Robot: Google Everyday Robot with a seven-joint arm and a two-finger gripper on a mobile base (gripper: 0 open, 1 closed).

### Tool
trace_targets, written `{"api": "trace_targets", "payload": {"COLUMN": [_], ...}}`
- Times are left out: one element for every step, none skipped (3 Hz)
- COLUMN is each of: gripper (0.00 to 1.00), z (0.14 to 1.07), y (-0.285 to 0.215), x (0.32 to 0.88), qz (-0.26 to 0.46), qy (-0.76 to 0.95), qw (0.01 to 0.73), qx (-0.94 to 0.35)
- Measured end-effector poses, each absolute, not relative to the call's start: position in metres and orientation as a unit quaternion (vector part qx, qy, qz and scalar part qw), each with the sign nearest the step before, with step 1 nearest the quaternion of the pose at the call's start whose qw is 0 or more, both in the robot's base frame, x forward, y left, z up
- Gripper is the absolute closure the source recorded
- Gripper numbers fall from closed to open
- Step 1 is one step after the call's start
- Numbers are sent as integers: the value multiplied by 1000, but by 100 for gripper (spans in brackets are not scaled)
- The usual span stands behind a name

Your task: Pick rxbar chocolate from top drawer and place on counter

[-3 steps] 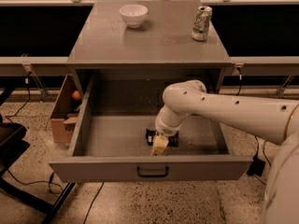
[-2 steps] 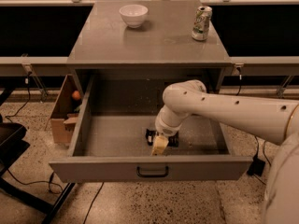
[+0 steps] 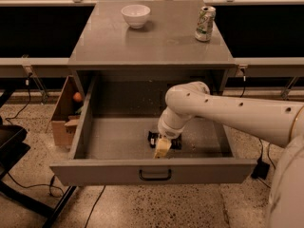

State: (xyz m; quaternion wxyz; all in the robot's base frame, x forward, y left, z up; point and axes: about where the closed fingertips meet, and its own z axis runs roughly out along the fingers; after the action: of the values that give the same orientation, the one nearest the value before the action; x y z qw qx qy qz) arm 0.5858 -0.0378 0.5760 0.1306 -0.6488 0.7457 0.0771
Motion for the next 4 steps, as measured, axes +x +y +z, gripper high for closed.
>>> {"api": "trace_targets", "payload": {"gripper": [34, 11, 0, 0], "z": [585, 585, 585, 585], "y": [-38, -38, -38, -38], "x": [586, 586, 586, 586], "qz": [77, 77, 77, 77], "qy": [746, 746, 746, 746], "qw": [130, 130, 130, 130], "qx": [-649, -649, -649, -649]}}
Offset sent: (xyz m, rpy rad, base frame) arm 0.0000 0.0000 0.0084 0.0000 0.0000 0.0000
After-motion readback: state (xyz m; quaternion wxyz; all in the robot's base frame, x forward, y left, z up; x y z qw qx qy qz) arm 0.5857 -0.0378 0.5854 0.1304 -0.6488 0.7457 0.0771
